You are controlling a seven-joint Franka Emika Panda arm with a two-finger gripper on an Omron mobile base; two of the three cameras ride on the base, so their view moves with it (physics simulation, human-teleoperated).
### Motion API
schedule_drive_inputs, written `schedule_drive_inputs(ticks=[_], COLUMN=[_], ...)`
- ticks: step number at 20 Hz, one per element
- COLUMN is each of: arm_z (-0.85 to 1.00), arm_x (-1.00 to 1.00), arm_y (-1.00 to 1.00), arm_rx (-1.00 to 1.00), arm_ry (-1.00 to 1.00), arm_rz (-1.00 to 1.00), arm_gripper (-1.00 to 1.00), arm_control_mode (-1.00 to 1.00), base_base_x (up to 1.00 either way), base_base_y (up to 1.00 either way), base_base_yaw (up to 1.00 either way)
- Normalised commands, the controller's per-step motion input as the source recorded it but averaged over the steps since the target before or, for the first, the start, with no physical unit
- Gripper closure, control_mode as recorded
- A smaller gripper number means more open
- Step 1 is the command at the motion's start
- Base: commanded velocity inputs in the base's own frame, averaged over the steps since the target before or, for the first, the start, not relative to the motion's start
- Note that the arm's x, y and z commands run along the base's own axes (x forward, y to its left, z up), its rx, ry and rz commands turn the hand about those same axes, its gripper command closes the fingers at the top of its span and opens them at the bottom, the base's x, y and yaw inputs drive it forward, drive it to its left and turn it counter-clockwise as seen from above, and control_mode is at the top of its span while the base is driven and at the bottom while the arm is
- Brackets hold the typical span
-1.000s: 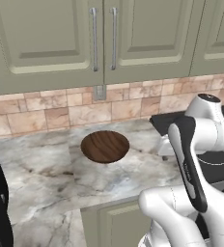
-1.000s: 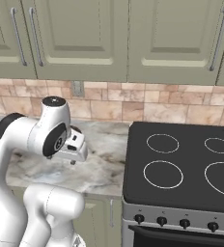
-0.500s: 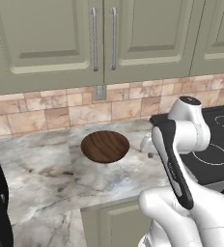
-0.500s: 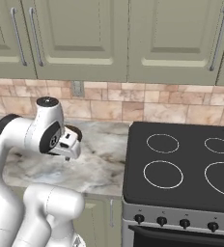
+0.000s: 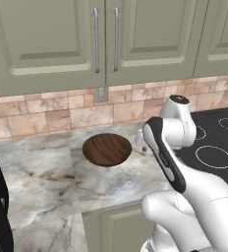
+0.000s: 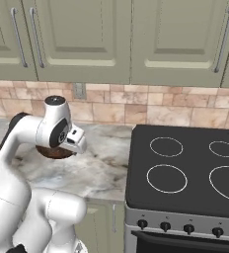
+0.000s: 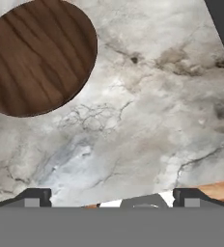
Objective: Pick the cup and bowl from the counter and place them on the counter next to the sink.
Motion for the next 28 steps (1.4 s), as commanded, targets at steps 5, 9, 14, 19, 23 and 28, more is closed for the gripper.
schedule_drive_inputs(ticks=[5, 9, 14, 19, 23, 28], arm_z=[-0.22, -0.22, -0.29, -0.31, -0.06, 0.0], arm_x=[0.71, 0.23, 0.02, 0.0, 0.0, 0.11], arm_y=[-0.01, 0.0, 0.06, 0.19, 0.27, 0.16], arm_rx=[0.0, 0.0, 0.0, 0.0, 0.0, 0.0], arm_ry=[-0.05, -0.01, -0.03, -0.09, -0.1, -0.05], arm_rz=[0.0, -0.01, 0.0, 0.0, 0.0, 0.0], arm_gripper=[-1.0, -1.0, -1.0, -1.0, -1.0, -1.0], arm_control_mode=[-1.0, -1.0, -1.0, -1.0, -1.0, -1.0], base_base_x=[0.0, 0.0, 0.0, 0.0, 0.0, 0.0], base_base_y=[0.0, 0.0, 0.0, 0.0, 0.0, 0.0], base_base_yaw=[0.0, 0.0, 0.0, 0.0, 0.0, 0.0])
